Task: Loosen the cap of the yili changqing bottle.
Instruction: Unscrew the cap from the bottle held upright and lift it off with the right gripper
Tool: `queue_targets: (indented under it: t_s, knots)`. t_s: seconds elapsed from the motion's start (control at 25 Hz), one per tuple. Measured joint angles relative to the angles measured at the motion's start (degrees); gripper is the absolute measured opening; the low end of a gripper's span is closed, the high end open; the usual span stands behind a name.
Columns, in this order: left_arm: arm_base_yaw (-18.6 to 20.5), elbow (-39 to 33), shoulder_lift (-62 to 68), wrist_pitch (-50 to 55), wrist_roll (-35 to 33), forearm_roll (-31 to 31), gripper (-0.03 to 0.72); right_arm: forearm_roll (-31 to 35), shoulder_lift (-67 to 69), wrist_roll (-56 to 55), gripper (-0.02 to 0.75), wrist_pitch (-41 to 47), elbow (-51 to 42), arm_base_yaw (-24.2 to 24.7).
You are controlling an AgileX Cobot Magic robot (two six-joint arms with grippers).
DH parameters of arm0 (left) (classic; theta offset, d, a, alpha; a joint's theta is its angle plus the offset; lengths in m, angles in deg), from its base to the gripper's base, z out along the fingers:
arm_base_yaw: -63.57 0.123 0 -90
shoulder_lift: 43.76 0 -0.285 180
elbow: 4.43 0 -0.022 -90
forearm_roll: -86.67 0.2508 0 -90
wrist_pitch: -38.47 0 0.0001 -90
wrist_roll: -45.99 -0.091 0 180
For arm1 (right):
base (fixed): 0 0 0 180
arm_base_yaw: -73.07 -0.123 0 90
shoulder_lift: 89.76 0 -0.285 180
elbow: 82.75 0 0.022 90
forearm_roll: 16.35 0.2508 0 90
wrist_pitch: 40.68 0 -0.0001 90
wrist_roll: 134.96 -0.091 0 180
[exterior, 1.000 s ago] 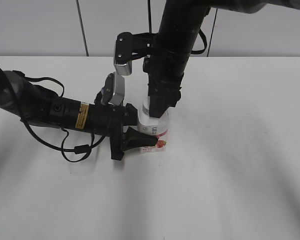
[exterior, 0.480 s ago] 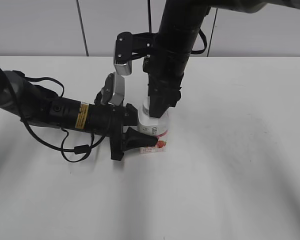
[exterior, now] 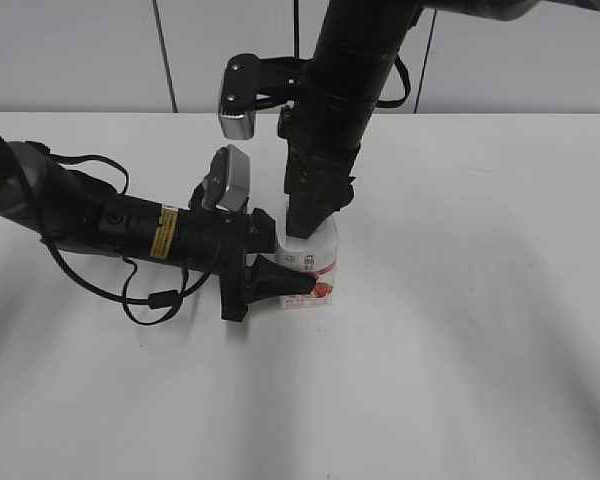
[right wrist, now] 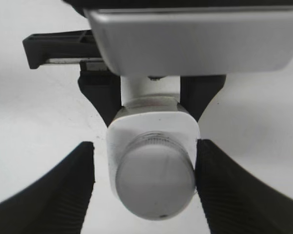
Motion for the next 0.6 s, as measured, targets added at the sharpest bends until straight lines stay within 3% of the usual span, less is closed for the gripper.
queue_targets:
  t_s: [0.28, 0.6]
  knots:
    - [0.0, 0.0, 0.0, 0.0, 0.3, -0.1, 0.370, 0.1, -1.6, -6.1, 0.515, 0.1, 0.9, 0.0]
    - [0.0, 0.0, 0.0, 0.0, 0.3, -0.1, 0.368, -2.4, -3.8, -35.4, 0.515, 0.1, 1.7, 0.0]
